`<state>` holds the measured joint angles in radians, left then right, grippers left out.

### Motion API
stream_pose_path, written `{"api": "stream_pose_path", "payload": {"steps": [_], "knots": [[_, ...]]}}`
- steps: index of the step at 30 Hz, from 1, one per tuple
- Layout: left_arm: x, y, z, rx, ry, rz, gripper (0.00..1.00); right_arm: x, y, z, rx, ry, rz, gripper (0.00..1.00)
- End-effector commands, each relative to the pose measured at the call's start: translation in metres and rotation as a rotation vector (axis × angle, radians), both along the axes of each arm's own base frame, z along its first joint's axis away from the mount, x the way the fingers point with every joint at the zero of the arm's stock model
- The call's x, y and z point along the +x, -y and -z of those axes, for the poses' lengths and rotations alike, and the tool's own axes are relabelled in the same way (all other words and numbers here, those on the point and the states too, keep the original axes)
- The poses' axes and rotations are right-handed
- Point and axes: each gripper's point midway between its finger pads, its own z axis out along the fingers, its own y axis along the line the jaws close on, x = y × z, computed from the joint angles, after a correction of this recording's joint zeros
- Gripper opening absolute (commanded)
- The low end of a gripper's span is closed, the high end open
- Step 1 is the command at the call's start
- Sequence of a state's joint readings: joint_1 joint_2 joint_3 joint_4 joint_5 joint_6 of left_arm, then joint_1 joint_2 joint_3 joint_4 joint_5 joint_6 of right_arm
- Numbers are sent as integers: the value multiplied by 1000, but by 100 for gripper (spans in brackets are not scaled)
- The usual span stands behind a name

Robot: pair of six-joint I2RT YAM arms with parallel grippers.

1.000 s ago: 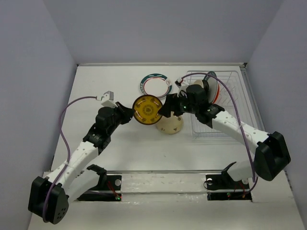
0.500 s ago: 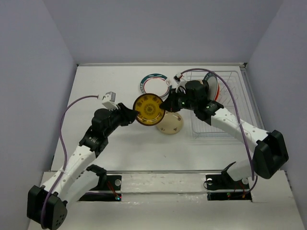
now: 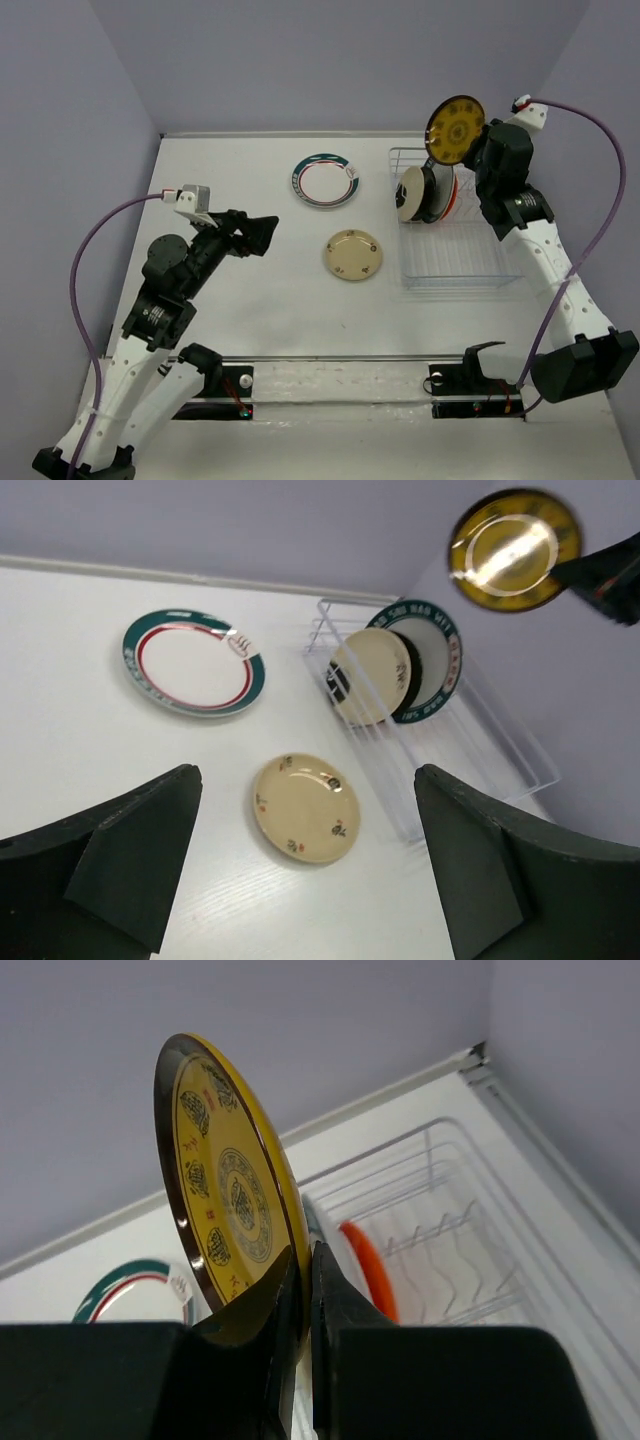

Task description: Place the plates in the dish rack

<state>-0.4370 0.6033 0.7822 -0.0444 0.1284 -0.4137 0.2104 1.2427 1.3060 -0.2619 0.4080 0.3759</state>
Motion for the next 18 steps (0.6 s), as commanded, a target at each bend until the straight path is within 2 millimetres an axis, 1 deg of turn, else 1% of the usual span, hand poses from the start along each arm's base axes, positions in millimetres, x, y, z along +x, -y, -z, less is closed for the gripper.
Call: {"api": "stream_pose_path", "payload": {"steps": [1,2,3,4,6,7,11,14,16,17,18], "knots": [[5,-8,54,143,-95,-30,99,-26,82,-50,-195,73,443,7],[3,-4,54,148,-100,-5,99,-24,91,-44,-260,36,481,7],[3,-3,54,148,-96,1,99,-21,94,-46,-276,31,502,7],[3,-3,52,148,-87,4,99,-19,100,-42,-313,2,527,7],[3,-4,52,155,-83,1,99,-8,99,-33,-353,-36,517,7],[3,-5,53,160,-84,0,99,1,98,-20,-380,-72,514,7],[0,-6,54,165,-83,-1,99,7,104,6,-478,-178,538,7],[0,-6,51,163,-75,0,99,13,100,22,-490,-203,503,7],[1,-6,51,165,-76,2,99,18,96,38,-505,-235,473,7],[0,-4,52,166,-80,10,99,21,96,51,-513,-260,464,7],[0,-4,53,166,-82,10,99,23,93,58,-509,-268,440,7]]}}
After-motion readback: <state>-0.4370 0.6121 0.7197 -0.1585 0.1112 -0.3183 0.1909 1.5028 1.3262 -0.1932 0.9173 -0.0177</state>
